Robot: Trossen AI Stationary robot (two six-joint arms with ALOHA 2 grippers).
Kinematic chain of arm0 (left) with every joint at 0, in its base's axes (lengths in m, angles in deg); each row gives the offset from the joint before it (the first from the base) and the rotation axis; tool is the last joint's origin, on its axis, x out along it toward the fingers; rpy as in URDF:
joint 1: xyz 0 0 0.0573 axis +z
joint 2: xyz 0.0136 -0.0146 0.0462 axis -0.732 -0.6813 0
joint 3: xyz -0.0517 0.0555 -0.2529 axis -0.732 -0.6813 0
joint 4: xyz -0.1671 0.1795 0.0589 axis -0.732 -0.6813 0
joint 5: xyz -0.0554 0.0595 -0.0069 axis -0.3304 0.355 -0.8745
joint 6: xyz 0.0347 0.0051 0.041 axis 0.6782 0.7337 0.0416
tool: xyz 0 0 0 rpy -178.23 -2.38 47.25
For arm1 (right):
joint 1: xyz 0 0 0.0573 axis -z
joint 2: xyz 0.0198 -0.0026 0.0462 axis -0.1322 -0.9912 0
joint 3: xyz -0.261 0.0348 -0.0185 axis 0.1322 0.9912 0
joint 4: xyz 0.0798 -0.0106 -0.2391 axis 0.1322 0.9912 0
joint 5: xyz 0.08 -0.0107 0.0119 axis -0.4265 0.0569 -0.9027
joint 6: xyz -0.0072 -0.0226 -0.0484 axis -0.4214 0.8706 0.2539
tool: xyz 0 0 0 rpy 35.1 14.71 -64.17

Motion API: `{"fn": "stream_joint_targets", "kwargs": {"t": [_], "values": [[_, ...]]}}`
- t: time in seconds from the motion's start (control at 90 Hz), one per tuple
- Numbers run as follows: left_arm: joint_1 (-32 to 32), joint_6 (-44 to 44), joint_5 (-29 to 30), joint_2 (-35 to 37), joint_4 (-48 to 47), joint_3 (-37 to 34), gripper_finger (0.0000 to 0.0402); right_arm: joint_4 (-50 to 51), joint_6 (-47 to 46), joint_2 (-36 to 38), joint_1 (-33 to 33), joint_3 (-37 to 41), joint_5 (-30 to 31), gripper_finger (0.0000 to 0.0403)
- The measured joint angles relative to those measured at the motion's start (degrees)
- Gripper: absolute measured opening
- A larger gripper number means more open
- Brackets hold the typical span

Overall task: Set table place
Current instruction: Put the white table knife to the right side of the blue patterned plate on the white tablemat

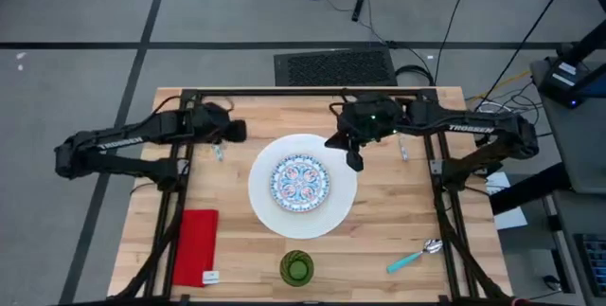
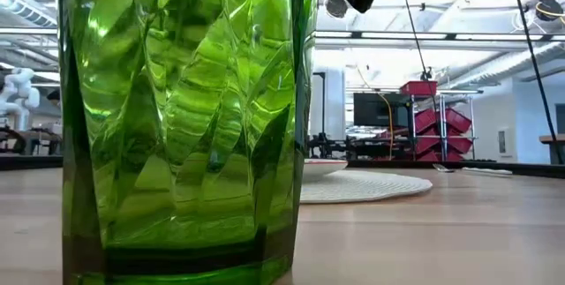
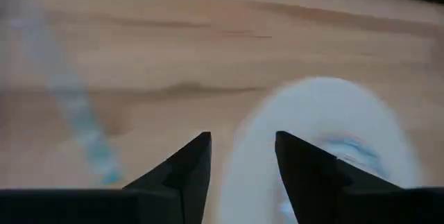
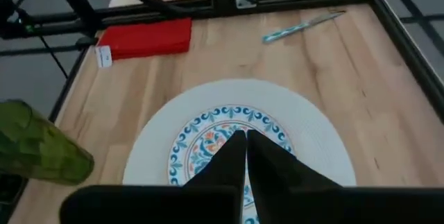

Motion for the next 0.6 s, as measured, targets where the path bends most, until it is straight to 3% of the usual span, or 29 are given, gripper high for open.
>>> {"fn": "stream_joint_targets", "kwargs": {"t": [0.122, 0.211, 0.422, 0.6], "values": [[6.85, -1.39, 2.32, -0.81, -1.5, 0.0, 0.0146, -0.76, 0.29, -0.25, -0.02, 0.83, -0.1, 0.0001], [12.26, 3.21, 2.21, -2.67, -1.23, 0.0, 0.0145, -4.03, -1.69, -0.21, -0.02, 3.0, -0.22, 0.0], [23.86, 14.28, -5.1, -11.25, -2.0, 0.0, 0.0156, -9.36, -7.18, 0.16, 0.07, 7.21, -7.74, 0.0], [29.79, 19.4, -10.87, -19.15, 1.98, 0.0, 0.0162, -9.51, -7.84, 1.45, -0.25, 7.95, -8.62, 0.0]]}}
